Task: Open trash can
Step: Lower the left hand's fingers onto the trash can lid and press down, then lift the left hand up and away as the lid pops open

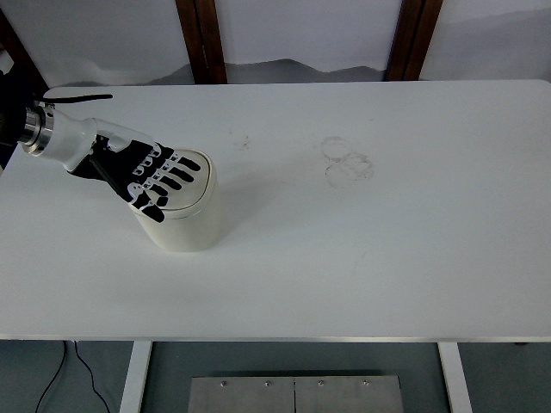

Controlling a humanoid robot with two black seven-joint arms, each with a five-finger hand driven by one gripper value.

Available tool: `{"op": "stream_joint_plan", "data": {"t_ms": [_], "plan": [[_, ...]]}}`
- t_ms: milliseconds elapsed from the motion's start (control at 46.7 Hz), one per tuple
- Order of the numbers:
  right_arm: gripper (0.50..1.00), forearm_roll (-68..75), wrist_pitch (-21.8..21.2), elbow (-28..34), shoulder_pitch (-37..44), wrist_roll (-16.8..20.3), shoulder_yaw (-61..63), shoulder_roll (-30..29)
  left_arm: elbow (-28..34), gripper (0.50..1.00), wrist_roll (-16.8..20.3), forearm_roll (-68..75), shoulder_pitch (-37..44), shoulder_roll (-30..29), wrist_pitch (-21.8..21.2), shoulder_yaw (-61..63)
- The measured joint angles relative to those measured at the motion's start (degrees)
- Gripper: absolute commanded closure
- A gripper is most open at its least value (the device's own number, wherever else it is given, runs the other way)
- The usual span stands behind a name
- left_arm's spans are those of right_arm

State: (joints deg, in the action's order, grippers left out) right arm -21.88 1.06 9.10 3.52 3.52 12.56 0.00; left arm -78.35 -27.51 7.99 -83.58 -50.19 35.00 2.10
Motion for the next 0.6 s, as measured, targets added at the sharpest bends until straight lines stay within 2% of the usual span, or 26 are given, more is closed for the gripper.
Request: {"op": "stream_joint_plan", "data": {"t_ms": [600], "plan": [[0.505,0.0,-0.03,0.01,0.0,-0.03,0.01,0.0,0.1,0.5,-0.02,-0.04,0.7,-0.14,0.01,-0.35]]}}
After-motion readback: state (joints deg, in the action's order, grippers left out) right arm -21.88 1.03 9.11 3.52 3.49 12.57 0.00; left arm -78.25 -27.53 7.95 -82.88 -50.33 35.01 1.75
